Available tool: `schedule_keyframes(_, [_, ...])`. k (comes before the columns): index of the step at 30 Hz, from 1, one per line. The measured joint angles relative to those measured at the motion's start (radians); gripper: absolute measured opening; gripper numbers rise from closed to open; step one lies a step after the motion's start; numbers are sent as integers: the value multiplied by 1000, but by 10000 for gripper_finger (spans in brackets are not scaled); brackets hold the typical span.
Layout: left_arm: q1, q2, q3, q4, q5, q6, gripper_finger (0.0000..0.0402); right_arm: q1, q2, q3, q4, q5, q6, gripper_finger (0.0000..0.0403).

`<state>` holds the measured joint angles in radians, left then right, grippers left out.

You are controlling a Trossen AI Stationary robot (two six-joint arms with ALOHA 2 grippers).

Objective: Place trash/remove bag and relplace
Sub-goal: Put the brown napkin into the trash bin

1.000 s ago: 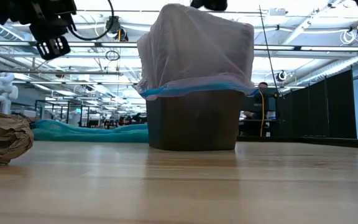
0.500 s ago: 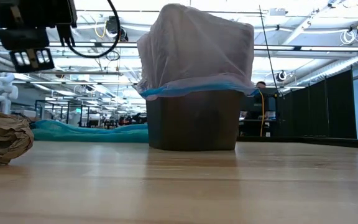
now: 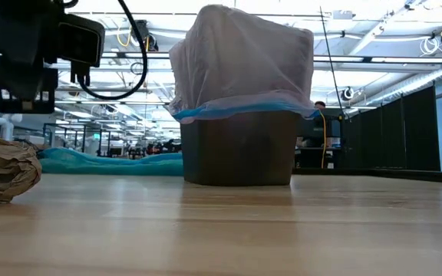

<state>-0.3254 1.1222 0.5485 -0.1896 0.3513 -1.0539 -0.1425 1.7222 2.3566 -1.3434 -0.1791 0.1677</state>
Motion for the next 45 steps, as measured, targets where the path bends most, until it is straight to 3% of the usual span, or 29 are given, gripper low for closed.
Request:
schedule_keyframes(9, [-97, 203, 107, -15, -100, -120, 151, -1, 0, 0, 0, 0, -61, 247])
schedule_keyframes(17, [-115, 356, 117, 2, -104, -297, 151, -1, 0, 0, 0, 0, -100, 247])
schedule_keyframes(22, [-115, 444, 119, 70, -102, -302, 149, -1, 0, 0, 0, -1, -102, 247])
schedule_keyframes(25, [-115, 474, 122, 73, -79, -312, 125, -1, 0, 0, -1, -1, -102, 247])
schedule_keyframes(31, [-115, 418, 118, 58, -62, -321, 14, -1, 0, 0, -1, -1, -102, 247])
schedule_keyframes(35, [-115, 324, 118, 57, -61, -329, 7, -1, 0, 0, -1, -1, -102, 247])
schedule_keyframes(39, [-108, 211, 153, -45, -70, -299, 4, -1, 0, 0, -1, -1, -104, 247])
schedule_keyframes(45, [-53, 57, 341, -361, -178, -173, 2, -1, 0, -1, 0, -1, -156, 247])
